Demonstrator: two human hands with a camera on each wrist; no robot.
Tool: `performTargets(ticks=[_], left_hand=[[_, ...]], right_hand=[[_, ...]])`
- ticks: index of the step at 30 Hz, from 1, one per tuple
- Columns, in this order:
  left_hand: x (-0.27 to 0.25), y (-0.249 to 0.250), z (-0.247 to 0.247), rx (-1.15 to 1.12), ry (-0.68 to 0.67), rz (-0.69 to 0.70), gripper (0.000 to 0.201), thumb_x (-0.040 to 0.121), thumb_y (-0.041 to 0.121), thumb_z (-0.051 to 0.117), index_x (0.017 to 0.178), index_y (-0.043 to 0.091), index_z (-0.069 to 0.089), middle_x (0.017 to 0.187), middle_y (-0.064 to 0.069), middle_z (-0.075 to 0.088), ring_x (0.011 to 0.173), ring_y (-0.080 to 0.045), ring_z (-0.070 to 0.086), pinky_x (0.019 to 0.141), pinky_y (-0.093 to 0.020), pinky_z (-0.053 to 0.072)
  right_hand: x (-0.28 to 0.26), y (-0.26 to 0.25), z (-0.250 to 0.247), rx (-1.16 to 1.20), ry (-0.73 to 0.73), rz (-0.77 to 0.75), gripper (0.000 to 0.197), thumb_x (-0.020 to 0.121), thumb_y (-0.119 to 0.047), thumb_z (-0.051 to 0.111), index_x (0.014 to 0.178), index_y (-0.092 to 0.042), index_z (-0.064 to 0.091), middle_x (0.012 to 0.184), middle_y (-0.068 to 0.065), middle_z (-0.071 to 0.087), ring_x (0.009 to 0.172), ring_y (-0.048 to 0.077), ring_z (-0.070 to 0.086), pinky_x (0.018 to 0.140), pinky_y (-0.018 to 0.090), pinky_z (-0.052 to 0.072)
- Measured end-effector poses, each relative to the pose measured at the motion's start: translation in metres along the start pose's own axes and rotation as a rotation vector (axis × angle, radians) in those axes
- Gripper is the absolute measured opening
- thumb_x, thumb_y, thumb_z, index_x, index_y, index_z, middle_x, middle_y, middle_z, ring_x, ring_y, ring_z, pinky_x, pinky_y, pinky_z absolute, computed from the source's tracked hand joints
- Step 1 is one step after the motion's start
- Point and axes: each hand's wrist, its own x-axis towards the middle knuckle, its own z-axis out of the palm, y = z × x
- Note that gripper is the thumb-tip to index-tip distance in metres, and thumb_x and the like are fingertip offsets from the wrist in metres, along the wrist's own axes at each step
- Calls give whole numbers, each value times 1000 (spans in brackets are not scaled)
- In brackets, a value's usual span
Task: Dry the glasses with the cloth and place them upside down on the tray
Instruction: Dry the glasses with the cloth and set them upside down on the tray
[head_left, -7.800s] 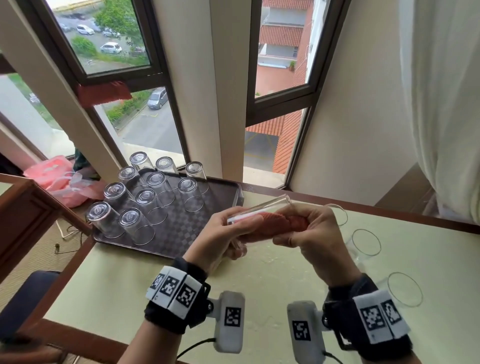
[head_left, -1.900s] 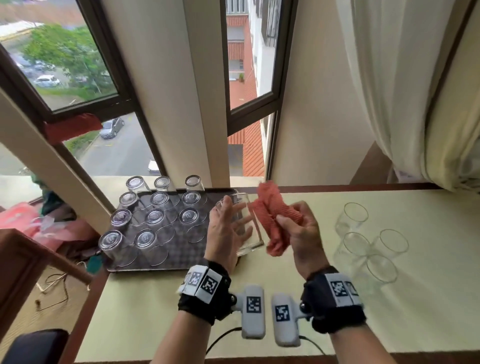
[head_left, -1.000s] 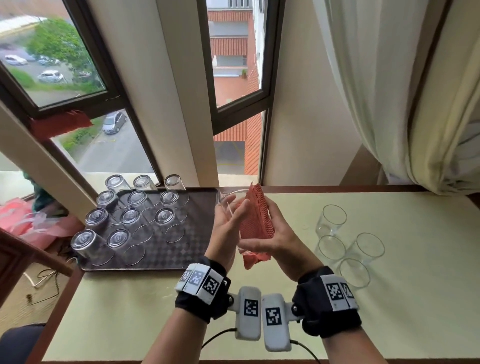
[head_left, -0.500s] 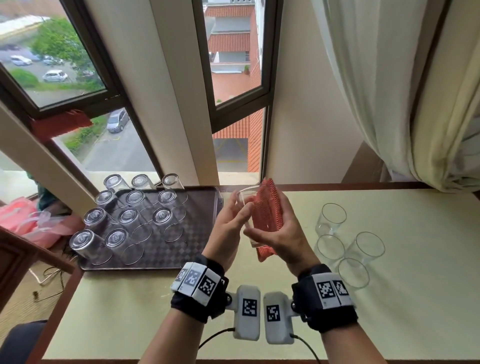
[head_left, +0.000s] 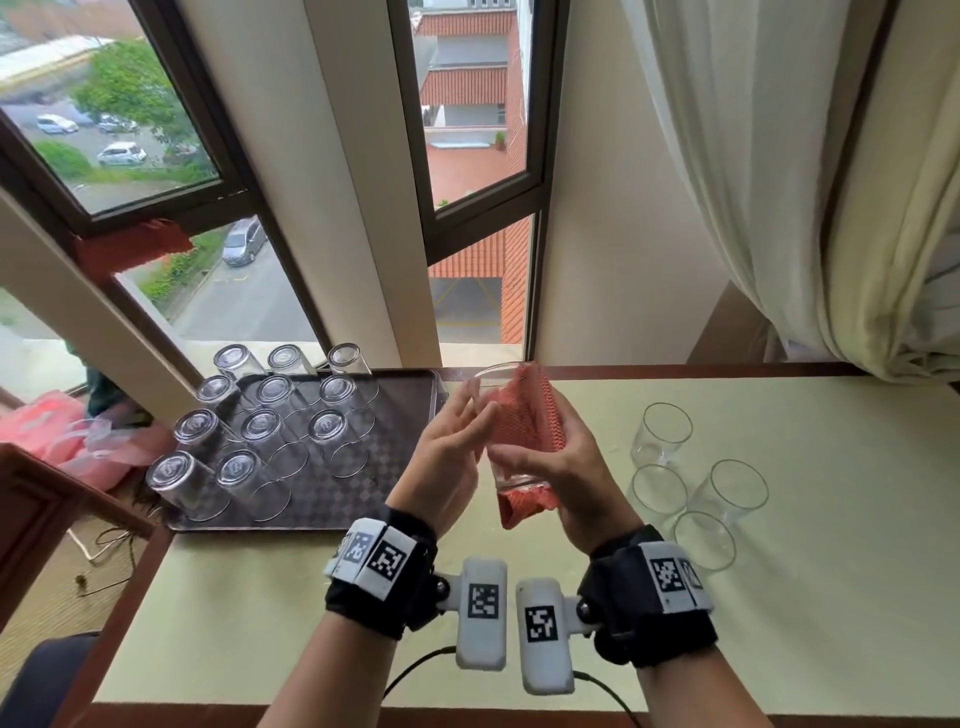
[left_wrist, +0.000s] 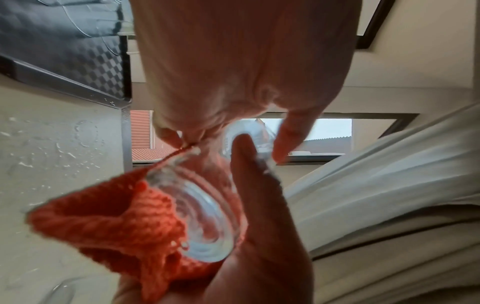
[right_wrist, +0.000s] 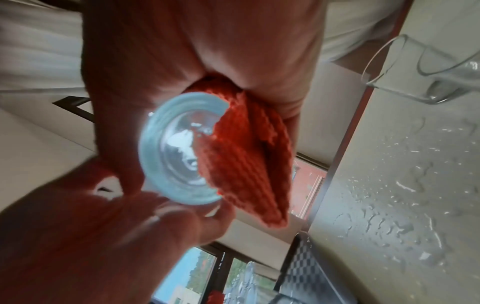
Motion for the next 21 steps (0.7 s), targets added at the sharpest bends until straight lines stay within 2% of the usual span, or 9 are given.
performTargets(ticks=[2, 4, 6, 8, 10, 13, 15, 18, 21], left_hand=[[-2, 6, 8, 33, -6, 3, 59, 87, 19, 68, 137, -1, 46, 120, -13, 63, 111, -23, 63, 91, -33, 55], [-4, 8, 15, 78, -8, 4, 45, 92, 20, 66, 130, 5, 48, 109, -7, 67, 100, -17, 68, 82, -26, 56], [-6, 9, 19, 94, 29, 2, 51, 92, 29, 66, 136, 12, 44, 115, -8, 67, 108, -22, 68, 90, -34, 56], [-5, 8, 17, 98, 24, -7, 61, 91, 37, 62, 142, 11, 42, 126, -20, 61, 121, -34, 60, 103, -49, 50], [-5, 5, 11, 78, -2, -8, 64, 92, 43, 57, 143, 8, 44, 137, -32, 49, 129, -41, 52, 110, -56, 42], [-5, 1, 6, 111, -21, -13, 69, 89, 50, 55, 145, 10, 45, 142, -24, 51, 135, -37, 48, 114, -57, 35], [-5, 0, 4, 129, 0, 6, 65, 90, 41, 60, 142, 5, 46, 138, -19, 56, 131, -29, 53, 112, -51, 37], [-4, 2, 10, 144, 47, 16, 66, 87, 23, 66, 141, 3, 36, 131, -18, 61, 117, -16, 64, 95, -34, 51], [0, 2, 11, 145, 71, 3, 86, 85, 29, 74, 148, 11, 18, 126, -11, 65, 111, -16, 69, 85, -28, 57]], right_hand=[[-2, -1, 1, -124, 28, -57, 86, 63, -18, 88, 139, -22, 49, 119, -3, 70, 111, 15, 67, 94, 41, 57], [-4, -2, 2, -138, -23, -77, 89, 66, -15, 85, 144, -23, 44, 127, -2, 66, 116, 15, 66, 95, 39, 56], [-7, -4, 3, -49, -96, -60, 83, 71, -13, 79, 145, -24, 43, 131, 3, 64, 119, 20, 64, 95, 39, 55], [-8, -4, 1, 67, -147, -32, 84, 69, -17, 78, 146, -21, 43, 132, 9, 63, 122, 28, 62, 95, 43, 55], [-9, -2, -2, 145, -168, -4, 85, 65, -20, 76, 144, -17, 45, 129, 14, 64, 121, 33, 61, 95, 45, 54], [-6, -5, -2, 95, -128, 7, 86, 62, -17, 80, 142, -15, 48, 126, 14, 66, 119, 33, 62, 93, 42, 55], [-5, -5, -3, -19, -51, -30, 90, 61, -15, 84, 143, -21, 47, 126, 7, 67, 118, 27, 64, 89, 39, 57], [-3, 0, -2, -124, -17, -65, 100, 61, -16, 88, 149, -27, 41, 130, 3, 64, 116, 23, 65, 83, 39, 60], [-3, 1, 1, -92, -87, -23, 102, 64, -16, 86, 152, -28, 35, 137, 5, 59, 123, 25, 61, 94, 48, 56]])
